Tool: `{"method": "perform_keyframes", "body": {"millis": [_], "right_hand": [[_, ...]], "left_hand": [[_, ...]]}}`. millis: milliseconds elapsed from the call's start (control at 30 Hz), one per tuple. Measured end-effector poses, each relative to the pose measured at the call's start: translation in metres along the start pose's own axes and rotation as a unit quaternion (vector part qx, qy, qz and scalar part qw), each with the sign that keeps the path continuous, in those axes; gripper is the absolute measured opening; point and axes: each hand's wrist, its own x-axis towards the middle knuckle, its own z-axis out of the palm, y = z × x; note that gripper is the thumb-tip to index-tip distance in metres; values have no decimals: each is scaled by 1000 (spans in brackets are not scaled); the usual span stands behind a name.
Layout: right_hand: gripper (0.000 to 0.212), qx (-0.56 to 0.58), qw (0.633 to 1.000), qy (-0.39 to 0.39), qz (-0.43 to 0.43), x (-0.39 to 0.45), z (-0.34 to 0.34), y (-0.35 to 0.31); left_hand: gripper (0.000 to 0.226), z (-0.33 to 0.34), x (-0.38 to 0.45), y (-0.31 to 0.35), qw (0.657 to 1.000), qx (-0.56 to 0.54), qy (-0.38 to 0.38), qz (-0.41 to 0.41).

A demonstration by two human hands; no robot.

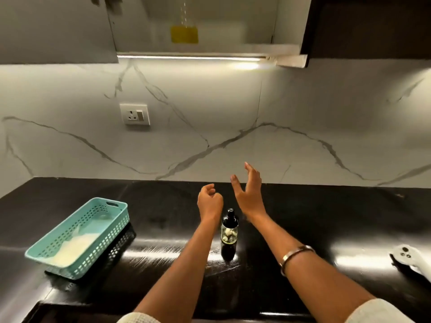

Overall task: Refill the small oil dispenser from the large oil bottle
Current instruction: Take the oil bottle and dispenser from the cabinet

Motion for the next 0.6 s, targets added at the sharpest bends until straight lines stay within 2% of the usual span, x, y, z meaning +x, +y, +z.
{"method": "perform_keyframes", "body": {"millis": [200,367,600], "right_hand": [[57,-6,993,27,-112,23,-16,-91],[52,3,986,52,-161,44,-24,-161],[47,21,973,56,-222,75,-33,-234]], "left_hand": [[38,-12,-23,96,995,-35,3,92],[34,-30,-35,171,980,-68,34,183],[32,-59,-28,249,966,-91,72,232]]}}
